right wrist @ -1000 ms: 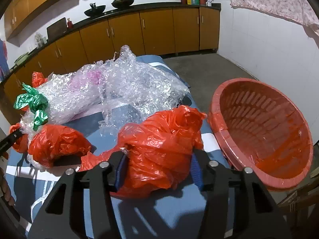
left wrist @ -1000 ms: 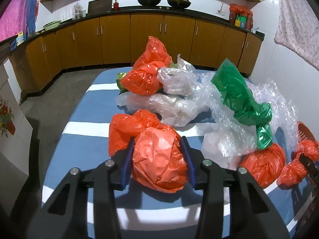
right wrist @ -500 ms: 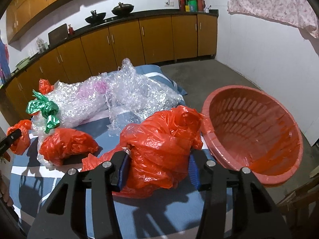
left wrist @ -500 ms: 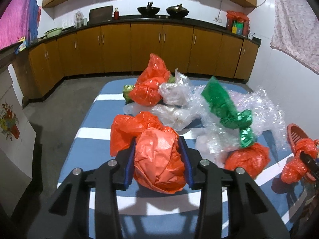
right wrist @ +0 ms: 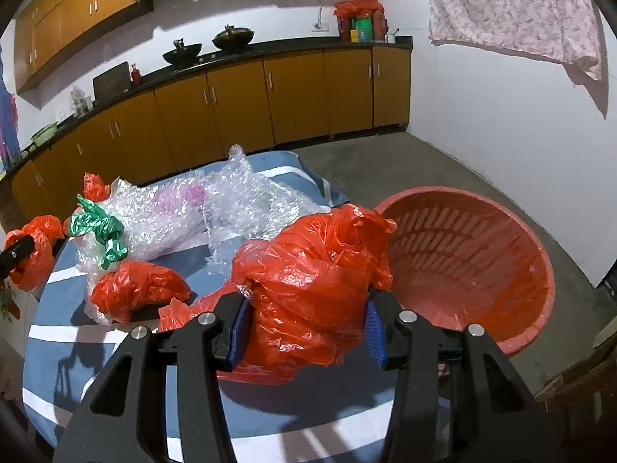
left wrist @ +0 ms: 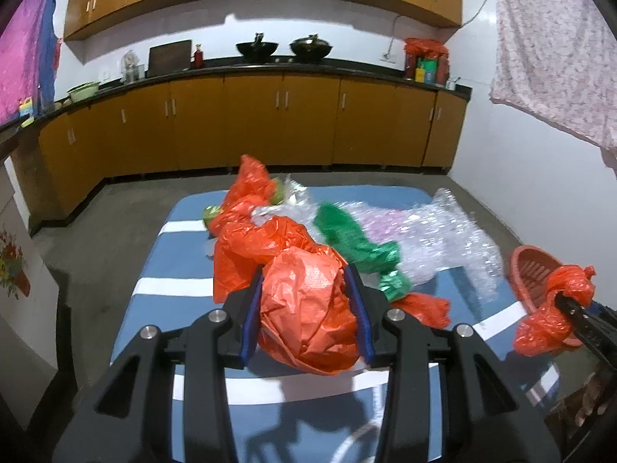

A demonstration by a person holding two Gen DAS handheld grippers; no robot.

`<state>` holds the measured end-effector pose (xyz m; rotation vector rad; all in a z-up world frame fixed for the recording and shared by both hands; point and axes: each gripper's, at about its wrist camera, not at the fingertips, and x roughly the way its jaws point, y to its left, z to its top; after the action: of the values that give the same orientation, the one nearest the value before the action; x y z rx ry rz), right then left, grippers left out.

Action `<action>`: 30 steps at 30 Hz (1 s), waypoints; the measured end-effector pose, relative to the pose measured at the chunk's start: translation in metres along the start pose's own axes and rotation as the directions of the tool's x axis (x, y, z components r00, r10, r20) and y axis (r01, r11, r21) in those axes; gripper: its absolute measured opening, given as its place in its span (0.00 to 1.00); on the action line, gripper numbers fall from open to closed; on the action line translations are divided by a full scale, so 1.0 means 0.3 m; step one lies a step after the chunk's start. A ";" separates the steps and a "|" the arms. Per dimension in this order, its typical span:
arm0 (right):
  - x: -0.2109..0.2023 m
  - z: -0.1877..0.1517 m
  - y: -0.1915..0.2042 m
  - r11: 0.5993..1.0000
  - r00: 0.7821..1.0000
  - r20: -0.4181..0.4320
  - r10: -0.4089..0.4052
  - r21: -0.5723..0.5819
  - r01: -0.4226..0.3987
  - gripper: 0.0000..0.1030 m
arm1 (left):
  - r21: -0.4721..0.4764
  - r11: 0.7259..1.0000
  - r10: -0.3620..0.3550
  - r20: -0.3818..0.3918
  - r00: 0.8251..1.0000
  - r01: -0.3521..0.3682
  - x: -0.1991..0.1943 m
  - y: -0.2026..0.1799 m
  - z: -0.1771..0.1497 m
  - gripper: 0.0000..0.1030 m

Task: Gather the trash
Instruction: 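Carry the red bag with the right tool over the orange basket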

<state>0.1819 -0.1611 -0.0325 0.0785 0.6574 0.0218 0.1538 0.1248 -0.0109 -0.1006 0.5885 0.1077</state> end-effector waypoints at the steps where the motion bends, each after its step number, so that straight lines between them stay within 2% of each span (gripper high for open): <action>1: -0.006 0.001 -0.007 1.000 1.000 0.004 -0.004 0.001 0.004 0.48 | 0.005 1.000 -0.008 0.004 1.000 0.007 -0.008 -0.013 0.004 0.39; 9: -0.041 0.009 -0.071 0.999 0.998 0.032 -0.050 0.002 0.050 0.48 | 0.055 0.995 -0.081 0.018 0.997 0.080 -0.044 -0.154 0.030 0.39; 16: -0.048 0.012 -0.166 0.994 0.993 0.038 -0.110 0.020 0.109 0.48 | 0.104 0.981 -0.164 -0.004 0.986 0.163 -0.026 -0.303 0.031 0.39; 24: -0.039 0.031 -0.311 0.979 0.979 0.045 -0.198 0.057 0.195 0.48 | 0.159 0.952 -0.258 -0.050 0.965 0.263 0.037 -0.520 0.021 0.39; 30: -0.031 0.052 -0.409 0.961 0.963 0.055 -0.266 0.088 0.260 0.48 | 0.195 0.920 -0.330 -0.087 0.940 0.341 0.098 -0.688 0.008 0.39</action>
<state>0.1836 -0.2850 -0.0244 0.0683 0.5980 -0.2632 0.2062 -0.0770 -0.0122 -0.0002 0.6241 -0.2918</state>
